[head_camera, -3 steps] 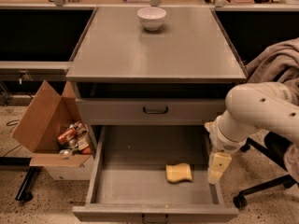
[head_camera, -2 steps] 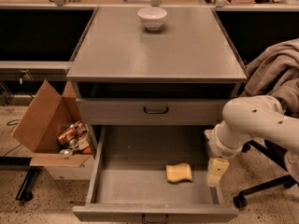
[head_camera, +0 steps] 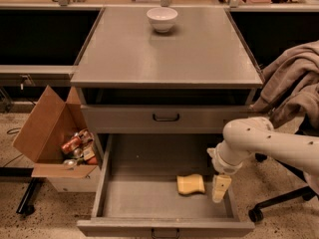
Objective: Pick sponge from middle drawer and place on counter
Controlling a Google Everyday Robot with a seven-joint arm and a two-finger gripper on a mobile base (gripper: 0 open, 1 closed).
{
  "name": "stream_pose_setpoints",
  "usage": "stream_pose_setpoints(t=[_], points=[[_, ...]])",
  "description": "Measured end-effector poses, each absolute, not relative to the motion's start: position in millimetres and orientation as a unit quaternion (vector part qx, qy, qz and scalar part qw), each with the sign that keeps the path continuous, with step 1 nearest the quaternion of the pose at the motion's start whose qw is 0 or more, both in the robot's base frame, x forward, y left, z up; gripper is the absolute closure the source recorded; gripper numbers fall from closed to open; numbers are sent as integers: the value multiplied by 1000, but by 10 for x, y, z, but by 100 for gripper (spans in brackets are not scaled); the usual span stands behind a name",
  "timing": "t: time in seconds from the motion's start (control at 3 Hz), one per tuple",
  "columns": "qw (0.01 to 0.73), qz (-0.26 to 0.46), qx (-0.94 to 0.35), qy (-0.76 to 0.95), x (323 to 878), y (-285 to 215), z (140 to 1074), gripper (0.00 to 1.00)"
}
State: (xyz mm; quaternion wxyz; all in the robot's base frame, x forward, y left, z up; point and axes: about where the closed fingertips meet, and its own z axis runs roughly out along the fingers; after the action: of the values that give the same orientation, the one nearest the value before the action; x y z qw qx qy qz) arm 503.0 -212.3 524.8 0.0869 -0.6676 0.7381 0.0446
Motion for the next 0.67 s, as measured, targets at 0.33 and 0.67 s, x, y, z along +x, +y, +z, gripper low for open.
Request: stream_pose_setpoints(t=[0.33, 0.67], points=[[102, 60, -680, 724, 5161, -2007, 4918, 0], [116, 78, -691, 709, 5258, -1878, 4621, 0]])
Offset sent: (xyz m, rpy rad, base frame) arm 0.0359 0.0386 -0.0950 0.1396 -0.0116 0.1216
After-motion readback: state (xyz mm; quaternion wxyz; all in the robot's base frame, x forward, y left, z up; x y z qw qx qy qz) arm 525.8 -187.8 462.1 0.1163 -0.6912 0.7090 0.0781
